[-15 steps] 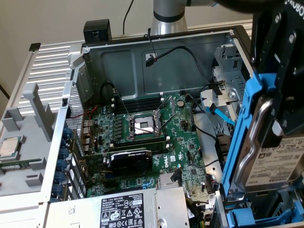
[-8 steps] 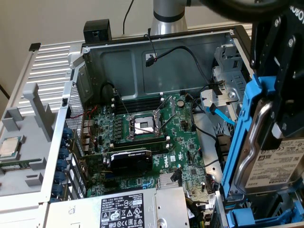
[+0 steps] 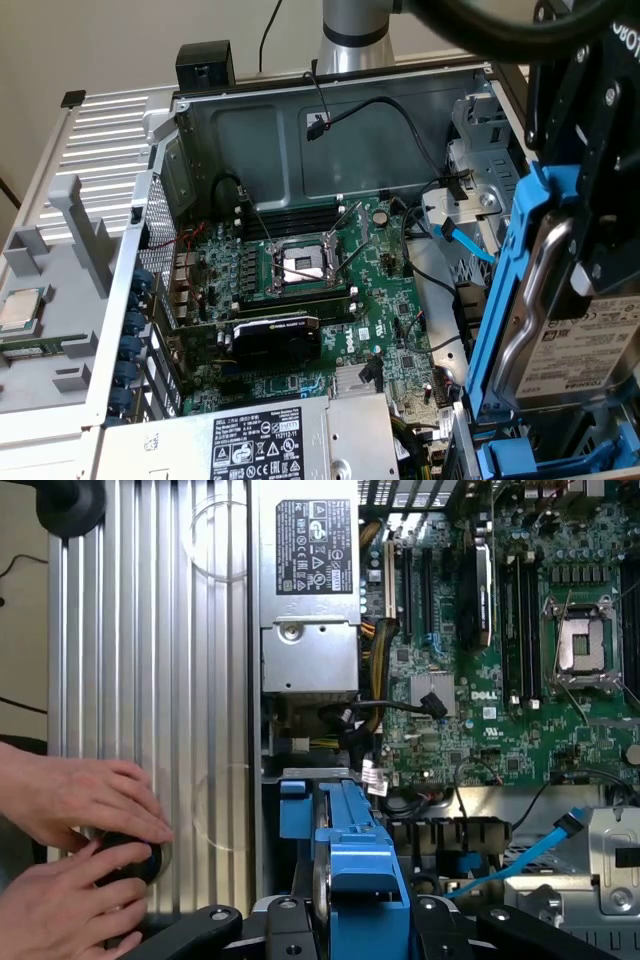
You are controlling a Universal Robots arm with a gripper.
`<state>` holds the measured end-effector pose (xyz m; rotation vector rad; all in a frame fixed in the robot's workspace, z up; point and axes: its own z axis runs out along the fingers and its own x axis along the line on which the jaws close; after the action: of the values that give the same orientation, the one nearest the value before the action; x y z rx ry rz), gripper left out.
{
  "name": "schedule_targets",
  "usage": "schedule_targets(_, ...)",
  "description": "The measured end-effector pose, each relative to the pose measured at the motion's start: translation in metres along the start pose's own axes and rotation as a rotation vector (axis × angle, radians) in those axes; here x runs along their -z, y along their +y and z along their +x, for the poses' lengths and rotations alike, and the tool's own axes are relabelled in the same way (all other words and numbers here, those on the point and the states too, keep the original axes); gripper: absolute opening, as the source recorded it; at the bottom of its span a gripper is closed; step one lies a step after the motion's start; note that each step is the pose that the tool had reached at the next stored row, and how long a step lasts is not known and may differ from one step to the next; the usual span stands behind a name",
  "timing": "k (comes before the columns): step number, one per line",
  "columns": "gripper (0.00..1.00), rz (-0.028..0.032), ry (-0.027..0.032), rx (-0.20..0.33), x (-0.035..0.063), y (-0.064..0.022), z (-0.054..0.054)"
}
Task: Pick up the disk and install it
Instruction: 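Insert the disk into the insertion slot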
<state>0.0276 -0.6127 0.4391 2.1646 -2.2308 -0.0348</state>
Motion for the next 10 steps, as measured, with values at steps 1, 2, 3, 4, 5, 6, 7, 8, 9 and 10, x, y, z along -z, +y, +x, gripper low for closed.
schedule_targets(1,0.37,0.0000,0.0000,0.000,-0.0003,0.0000,0.0000)
schedule_targets(2,0.37,0.0000,0.0000,0.000,-0.0005,0.0000,0.0000)
schedule_targets(3,0.37,0.0000,-0.0002,0.000,-0.0008,0.0000,0.0000)
schedule_targets(4,0.37,0.0000,0.0000,0.001,-0.0008,0.0000,0.0000)
schedule_targets(5,0.37,0.0000,-0.0001,0.003,-0.0009,0.0000,0.0000)
schedule_targets(6,0.37,0.0000,-0.0004,0.006,-0.0011,0.0000,0.0000)
schedule_targets(7,0.37,0.0000,-0.0006,0.010,-0.0015,-0.0001,-0.0001)
schedule_targets(8,0.37,0.0000,-0.0004,0.014,-0.0015,-0.0001,0.0000)
schedule_targets(9,0.37,0.0001,-0.0002,0.018,-0.0017,-0.0002,-0.0001)
schedule_targets(10,0.37,0.0001,-0.0001,0.020,-0.0017,-0.0004,-0.0001)
